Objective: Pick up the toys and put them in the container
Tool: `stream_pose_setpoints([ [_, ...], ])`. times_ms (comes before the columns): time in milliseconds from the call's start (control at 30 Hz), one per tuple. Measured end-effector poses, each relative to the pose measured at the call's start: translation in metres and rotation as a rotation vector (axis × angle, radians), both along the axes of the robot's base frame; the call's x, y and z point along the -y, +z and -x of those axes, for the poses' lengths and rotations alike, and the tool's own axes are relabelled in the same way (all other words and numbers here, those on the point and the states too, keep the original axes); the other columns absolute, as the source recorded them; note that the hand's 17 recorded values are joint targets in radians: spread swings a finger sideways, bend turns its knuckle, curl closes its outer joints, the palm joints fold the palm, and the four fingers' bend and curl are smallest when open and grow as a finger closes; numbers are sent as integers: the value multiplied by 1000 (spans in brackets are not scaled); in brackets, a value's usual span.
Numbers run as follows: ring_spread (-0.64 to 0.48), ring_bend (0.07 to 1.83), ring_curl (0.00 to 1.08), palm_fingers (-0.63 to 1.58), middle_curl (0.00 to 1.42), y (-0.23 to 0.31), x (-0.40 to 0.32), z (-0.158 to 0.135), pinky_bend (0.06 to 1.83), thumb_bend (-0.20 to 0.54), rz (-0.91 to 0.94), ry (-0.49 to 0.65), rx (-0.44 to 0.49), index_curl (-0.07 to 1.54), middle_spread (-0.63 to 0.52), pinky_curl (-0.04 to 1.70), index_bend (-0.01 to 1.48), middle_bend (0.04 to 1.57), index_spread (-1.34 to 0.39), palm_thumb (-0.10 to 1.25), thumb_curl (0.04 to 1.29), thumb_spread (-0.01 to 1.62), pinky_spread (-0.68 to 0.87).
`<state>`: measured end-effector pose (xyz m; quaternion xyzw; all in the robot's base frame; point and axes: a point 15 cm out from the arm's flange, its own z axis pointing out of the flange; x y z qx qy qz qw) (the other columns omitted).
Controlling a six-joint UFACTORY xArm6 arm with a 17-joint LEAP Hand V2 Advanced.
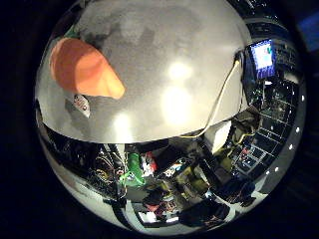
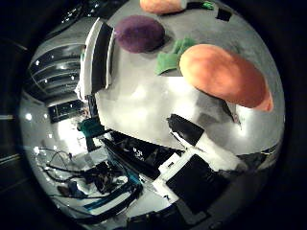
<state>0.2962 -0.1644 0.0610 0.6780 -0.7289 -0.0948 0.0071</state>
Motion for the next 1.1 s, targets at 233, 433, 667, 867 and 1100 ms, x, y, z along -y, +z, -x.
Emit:
stream_pose_setpoints([
  [233,-158,652,278,516,410,-20,-1,9,341,-21,-5,12,-50,291,-135,242,178,465,-277,733,346,987,117],
  [433,-270,886,380,1219,514,-22,1,7,646,-14,-5,15,-54,382,-244,304,292,657,-415,808,360,972,-319],
  [667,-228,1122,515,1367,647,7,10,-9,1049,-16,39,23,25,644,-163,512,830,1033,-343,903,391,956,-368],
  [867,-197,1312,598,1247,684,63,24,-34,1235,-16,120,16,173,718,-120,663,1065,1216,-245,953,436,943,-271],
  [1100,-179,1383,624,1196,665,147,-20,-68,1253,-18,114,65,311,704,-96,787,1142,1293,-208,988,490,928,-210],
])
